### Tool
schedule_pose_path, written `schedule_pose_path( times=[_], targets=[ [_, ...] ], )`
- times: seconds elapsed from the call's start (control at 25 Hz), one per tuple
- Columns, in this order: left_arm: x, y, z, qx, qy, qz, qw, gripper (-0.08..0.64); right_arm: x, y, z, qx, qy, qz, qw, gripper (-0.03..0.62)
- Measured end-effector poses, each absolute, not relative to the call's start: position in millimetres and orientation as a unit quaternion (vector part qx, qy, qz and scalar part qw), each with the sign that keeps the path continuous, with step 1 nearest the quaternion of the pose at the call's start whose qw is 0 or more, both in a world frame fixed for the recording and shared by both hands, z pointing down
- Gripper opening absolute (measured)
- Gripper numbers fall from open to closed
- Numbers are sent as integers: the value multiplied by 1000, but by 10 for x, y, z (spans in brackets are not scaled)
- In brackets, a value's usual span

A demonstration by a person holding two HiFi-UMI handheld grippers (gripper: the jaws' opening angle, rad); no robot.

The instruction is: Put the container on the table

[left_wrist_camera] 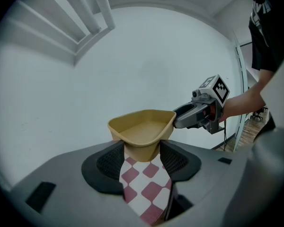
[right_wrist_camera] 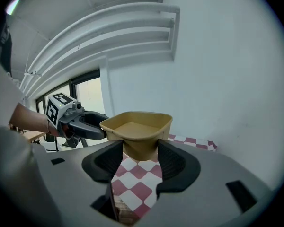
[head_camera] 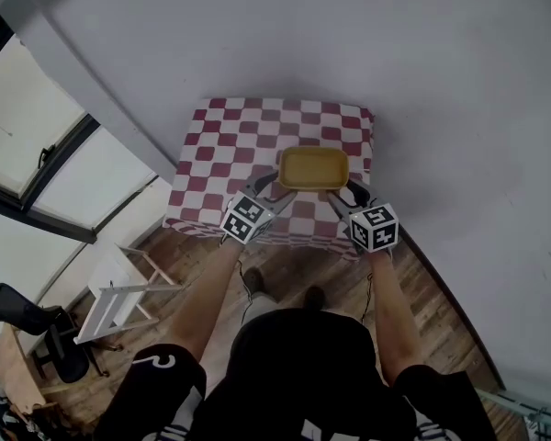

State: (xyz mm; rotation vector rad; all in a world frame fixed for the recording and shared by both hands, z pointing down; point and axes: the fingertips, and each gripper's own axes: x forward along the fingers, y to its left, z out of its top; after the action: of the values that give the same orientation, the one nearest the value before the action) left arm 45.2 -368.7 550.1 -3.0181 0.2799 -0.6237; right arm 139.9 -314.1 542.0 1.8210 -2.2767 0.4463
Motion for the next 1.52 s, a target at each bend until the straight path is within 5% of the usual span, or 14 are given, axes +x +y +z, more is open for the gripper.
schedule_pose_path(
  times=[1.52],
  targets=[
    [-199, -4935, 5676, -981, 49, -188, -1, 249, 699, -4324, 5545, 644, -736, 162, 129, 244]
  ],
)
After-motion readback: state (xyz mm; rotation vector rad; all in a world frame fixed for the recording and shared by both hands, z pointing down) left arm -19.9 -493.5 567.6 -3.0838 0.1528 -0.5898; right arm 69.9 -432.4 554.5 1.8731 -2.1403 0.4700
